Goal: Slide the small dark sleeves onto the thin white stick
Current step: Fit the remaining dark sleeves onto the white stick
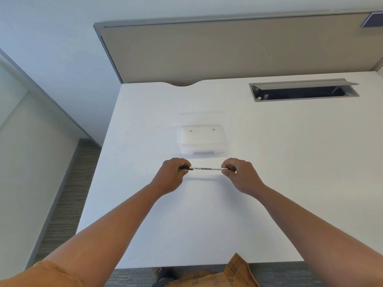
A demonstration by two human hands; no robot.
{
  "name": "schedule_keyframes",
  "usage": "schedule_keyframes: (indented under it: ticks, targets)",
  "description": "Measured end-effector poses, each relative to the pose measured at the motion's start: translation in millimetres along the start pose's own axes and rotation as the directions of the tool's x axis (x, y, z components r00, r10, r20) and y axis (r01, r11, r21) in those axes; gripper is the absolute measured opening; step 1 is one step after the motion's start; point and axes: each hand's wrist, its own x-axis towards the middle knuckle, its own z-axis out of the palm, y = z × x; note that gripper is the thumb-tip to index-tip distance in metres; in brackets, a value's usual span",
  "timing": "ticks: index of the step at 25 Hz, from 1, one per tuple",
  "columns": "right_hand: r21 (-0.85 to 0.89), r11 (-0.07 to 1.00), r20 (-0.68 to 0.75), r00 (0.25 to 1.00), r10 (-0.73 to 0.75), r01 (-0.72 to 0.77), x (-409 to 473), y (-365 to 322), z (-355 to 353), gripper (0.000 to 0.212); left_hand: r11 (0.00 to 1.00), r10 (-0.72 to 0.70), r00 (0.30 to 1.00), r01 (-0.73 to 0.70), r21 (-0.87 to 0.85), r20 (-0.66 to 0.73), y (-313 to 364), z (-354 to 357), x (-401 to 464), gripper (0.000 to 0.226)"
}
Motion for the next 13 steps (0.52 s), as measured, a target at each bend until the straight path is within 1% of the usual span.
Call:
schedule_keyframes:
  ticks: [2, 5, 9, 13]
  targets:
    - [-0.042, 0.999, 0.004, 1.0, -0.011, 0.011, 4, 8, 5, 0.014, 0.999, -0.001, 1.0, 0.001, 0.037, -0.004, -4, 9, 3, 0.02]
    - [-0.099, 0.995, -0.024, 1.0, 0.01, -0.012, 15, 21, 14, 0.005, 0.998, -0.013, 1.0, 0.012, 0.068, 0.004, -13, 24, 9, 0.021]
    - [-0.158, 0.987, -0.029, 0.999, 0.015, -0.019, 27, 35, 22, 0.006, 0.991, 0.02, 1.0, -0.02, 0.132, 0.001, -20, 33, 14, 0.028]
    - [-0.203, 0.979, -0.04, 0.999, -0.006, -0.003, 31, 42, 27, 0.006, 0.992, -0.008, 1.0, 0.01, 0.122, -0.015, -21, 36, 21, 0.029]
